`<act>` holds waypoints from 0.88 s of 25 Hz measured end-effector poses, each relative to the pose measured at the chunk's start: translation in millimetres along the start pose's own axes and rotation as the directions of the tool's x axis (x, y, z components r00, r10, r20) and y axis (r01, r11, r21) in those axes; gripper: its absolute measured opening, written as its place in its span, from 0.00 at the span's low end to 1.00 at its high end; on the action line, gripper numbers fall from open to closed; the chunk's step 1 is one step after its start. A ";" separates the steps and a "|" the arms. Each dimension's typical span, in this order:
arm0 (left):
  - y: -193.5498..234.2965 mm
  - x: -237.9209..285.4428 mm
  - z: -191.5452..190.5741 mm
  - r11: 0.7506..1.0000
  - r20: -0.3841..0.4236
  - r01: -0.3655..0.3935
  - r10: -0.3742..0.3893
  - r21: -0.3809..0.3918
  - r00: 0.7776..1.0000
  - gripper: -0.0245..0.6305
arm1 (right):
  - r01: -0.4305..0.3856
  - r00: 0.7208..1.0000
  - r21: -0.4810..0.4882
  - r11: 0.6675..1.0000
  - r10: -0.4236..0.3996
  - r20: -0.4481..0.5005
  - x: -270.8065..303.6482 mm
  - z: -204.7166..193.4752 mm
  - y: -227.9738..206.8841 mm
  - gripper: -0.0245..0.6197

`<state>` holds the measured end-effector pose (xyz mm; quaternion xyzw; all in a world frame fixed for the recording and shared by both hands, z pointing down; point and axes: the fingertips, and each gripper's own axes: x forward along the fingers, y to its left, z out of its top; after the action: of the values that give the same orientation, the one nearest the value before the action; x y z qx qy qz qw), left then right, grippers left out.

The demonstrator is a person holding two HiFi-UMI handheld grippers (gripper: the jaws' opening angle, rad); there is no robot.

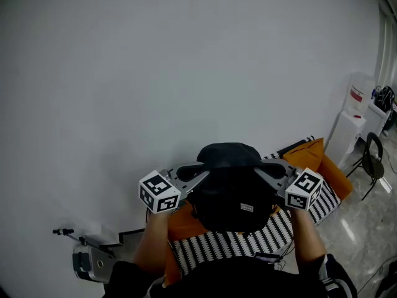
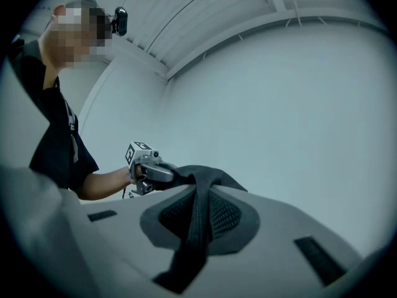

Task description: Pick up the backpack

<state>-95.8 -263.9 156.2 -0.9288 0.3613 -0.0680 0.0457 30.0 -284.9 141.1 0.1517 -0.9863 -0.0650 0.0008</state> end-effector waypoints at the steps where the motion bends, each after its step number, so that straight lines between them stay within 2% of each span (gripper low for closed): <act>1: -0.1 1.0 5.5 1.000 0.002 0.000 0.000 0.006 1.000 0.14 | -0.001 1.000 -0.006 1.000 0.001 0.011 -1.3 5.4 -1.2 0.11; 10: -10.9 13.2 40.4 1.000 0.054 -0.004 0.004 0.004 0.999 0.14 | -0.032 0.997 -0.040 0.999 0.035 0.069 -22.0 36.4 -9.3 0.11; 22: -34.6 31.4 75.1 0.998 0.072 -0.028 0.024 0.051 0.997 0.14 | -0.070 0.987 -0.045 0.997 0.076 0.143 -52.1 63.7 -22.3 0.11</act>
<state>-37.9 -257.1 89.7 -0.9244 0.3696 -0.0436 0.0837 85.1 -282.2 76.0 0.1104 -0.9871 -0.0955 -0.0654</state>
